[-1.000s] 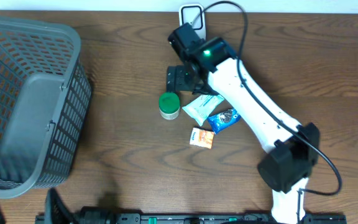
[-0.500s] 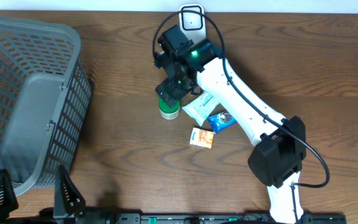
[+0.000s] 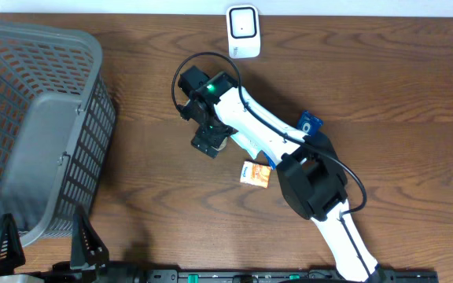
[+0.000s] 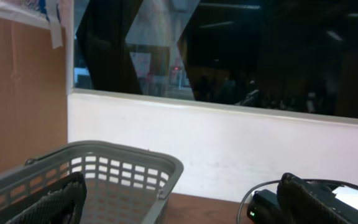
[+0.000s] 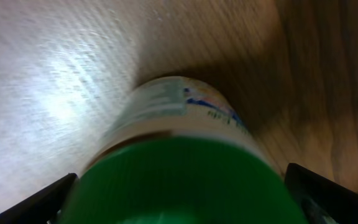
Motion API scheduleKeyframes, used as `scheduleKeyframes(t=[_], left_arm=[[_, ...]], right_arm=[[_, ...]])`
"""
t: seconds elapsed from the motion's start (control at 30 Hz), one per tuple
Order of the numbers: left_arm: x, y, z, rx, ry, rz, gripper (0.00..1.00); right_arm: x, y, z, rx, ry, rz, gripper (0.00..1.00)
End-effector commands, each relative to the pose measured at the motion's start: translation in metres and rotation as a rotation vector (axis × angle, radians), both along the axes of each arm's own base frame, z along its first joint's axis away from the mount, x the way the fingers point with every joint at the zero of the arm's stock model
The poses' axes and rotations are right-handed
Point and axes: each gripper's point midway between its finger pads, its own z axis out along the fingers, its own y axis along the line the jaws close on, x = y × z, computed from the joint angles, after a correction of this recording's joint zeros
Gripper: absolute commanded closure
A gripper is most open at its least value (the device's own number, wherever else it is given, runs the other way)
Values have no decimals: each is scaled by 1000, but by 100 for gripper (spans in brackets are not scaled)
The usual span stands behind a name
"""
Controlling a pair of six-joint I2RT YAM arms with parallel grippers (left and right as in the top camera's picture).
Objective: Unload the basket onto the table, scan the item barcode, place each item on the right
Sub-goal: 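Lift the jar and carry it toward the white scanner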
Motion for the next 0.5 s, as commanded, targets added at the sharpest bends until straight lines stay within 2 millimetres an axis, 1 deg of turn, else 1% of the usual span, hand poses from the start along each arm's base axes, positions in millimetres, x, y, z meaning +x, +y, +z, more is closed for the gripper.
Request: scheduleKeyframes(t=[0.0,0.03,0.07,0.1,0.13,0.17,0.2,0.23,0.33,0.37,0.43,0.47], left_arm=[[-3,11,-3,-7,2,67,2],[-3,12,-4,-8,8,74,2],[-3,12,-5,-8,12,75,2],[-3,12,-5,-8,12,75,2],[-3,12,-5,-8,12,75,2],[-3,12,-5,-8,12,75,2],[-3,12,-6,-8,14,75,2],[-3,12,-6,-7,17,74,2],[-2,12,-8,-7,25,74,2],[-2,12,-11,-6,36,75,2],[-1,12,-14,-4,48,74,2],[0,12,-15,-4,56,75,2]], right_arm=[[8,1,-1,-9,-32,-4,1],[9,2,-4,-5,-32,-38,11],[10,5,-4,8,-36,-79,25],[12,6,-3,21,-44,-130,32],[13,7,-4,24,-44,-152,32],[12,6,-4,26,-41,-194,36],[12,6,-4,27,-39,-219,37],[11,6,-4,27,-37,-242,37],[10,4,-3,31,-26,-396,36],[10,4,-3,41,-25,-504,37],[10,5,-3,52,-23,-614,35],[10,4,-3,58,-20,-690,31]])
